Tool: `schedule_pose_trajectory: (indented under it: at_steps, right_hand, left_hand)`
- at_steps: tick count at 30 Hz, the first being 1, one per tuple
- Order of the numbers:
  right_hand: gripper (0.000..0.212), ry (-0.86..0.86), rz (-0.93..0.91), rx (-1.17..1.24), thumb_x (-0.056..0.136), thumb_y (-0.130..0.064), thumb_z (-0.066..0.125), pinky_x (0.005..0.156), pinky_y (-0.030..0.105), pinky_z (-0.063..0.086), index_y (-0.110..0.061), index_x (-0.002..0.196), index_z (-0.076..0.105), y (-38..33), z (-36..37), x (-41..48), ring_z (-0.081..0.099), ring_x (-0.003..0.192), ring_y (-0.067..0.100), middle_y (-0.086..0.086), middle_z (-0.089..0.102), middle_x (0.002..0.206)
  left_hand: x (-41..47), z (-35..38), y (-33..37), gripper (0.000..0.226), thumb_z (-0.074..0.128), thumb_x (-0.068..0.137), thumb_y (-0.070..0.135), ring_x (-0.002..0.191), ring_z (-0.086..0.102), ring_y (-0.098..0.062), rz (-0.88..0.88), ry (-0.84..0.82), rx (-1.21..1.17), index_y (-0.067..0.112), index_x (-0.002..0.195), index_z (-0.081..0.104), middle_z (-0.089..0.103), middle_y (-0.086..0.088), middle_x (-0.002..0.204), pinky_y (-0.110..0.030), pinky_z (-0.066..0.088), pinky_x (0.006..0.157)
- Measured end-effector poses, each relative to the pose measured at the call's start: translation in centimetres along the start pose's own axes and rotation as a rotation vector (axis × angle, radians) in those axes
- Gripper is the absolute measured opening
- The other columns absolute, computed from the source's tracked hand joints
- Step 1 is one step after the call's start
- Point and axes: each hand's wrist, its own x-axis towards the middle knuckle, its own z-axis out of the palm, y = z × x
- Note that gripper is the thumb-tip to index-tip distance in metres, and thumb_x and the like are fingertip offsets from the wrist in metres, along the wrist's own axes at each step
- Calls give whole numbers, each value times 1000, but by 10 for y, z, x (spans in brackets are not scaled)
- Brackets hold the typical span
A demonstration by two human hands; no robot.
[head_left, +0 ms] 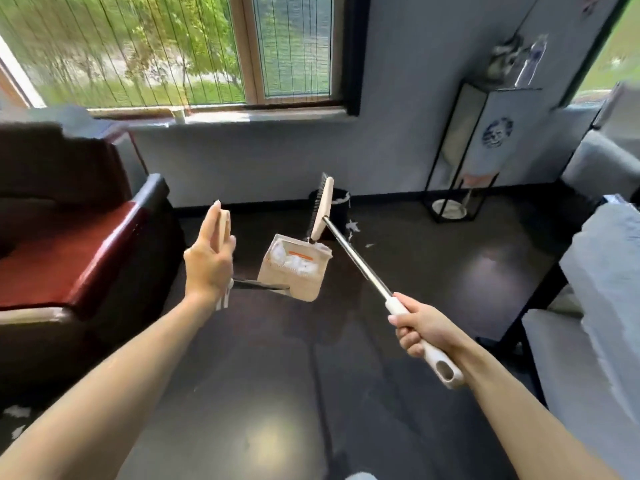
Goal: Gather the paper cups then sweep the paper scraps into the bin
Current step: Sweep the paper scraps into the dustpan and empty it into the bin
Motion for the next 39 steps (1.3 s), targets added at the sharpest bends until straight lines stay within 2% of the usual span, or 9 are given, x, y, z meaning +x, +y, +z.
schedule_pose_trajectory:
  at_steps: [4, 9, 15, 21, 24, 27, 33, 36, 39]
  right_hand:
    - [59, -5, 2, 99, 97, 4, 43, 27, 13, 27, -29, 144, 31, -59, -12, 77, 32, 32, 2, 1, 31, 57]
    - [45, -19, 2, 148, 97, 4, 41, 26, 12, 26, -31, 125, 37, -141, -25, 177, 32, 32, 1, 1, 28, 60]
    - [45, 0, 27, 255, 98, 1, 40, 26, 11, 25, -27, 132, 43, -237, -33, 269, 32, 33, 0, -1, 36, 52]
    - [33, 46, -20, 341, 98, 1, 38, 25, 11, 26, -24, 116, 50, -298, -25, 351, 32, 33, 0, -2, 37, 51]
    - [38, 65, -49, 423, 98, 1, 37, 24, 11, 25, -27, 121, 50, -321, -17, 382, 32, 32, 0, -2, 37, 50]
    - [36, 70, -67, 450, 98, 1, 37, 24, 11, 24, -20, 126, 46, -342, -12, 403, 31, 32, 0, -2, 37, 50]
    - [38, 158, -42, 457, 97, 1, 38, 25, 11, 24, -31, 111, 52, -372, -21, 429, 30, 31, 1, -1, 36, 50]
    - [34, 173, -6, 469, 97, 1, 37, 25, 11, 24, -26, 112, 52, -378, -26, 441, 31, 31, 0, -2, 36, 50]
    - [39, 209, 24, 492, 98, 2, 37, 25, 11, 25, -29, 120, 47, -378, -31, 451, 32, 31, 1, -1, 36, 49]
  left_hand:
    - [97, 64, -8, 61, 58, 92, 14, 97, 66, -30, 6, -48, -24, 50, 138, 40, 64, 2, 120, -44, 55, 86]
    - [211, 142, -12, 61, 56, 94, 7, 114, 60, -29, 46, -111, -42, 39, 143, 41, 59, 3, 133, -43, 49, 97]
    - [342, 211, -27, 59, 55, 95, 2, 104, 38, 33, 171, -185, 16, 24, 147, 39, 47, 22, 129, 8, 30, 87]
    - [469, 271, -53, 59, 58, 94, 8, 110, 57, -9, 356, -304, 157, 32, 145, 39, 52, 16, 126, -24, 42, 96]
    - [518, 303, -63, 58, 57, 94, 8, 114, 61, -21, 501, -431, 241, 30, 145, 39, 60, -1, 130, -31, 47, 96]
    - [557, 336, -70, 59, 51, 97, 14, 103, 64, -34, 564, -620, 397, 44, 143, 31, 63, -13, 119, -47, 55, 83]
    - [573, 391, -89, 70, 46, 93, 15, 76, 61, -41, 829, -926, 700, 47, 148, 17, 53, -6, 93, -42, 52, 64]
    - [573, 405, -98, 56, 45, 98, 36, 66, 62, -39, 1019, -1009, 775, 46, 147, 18, 55, -7, 91, -37, 47, 54]
    - [561, 418, -94, 55, -2, 84, 78, 66, 62, -30, 1015, -1176, 750, 65, 137, -1, 52, -2, 87, -37, 52, 61]
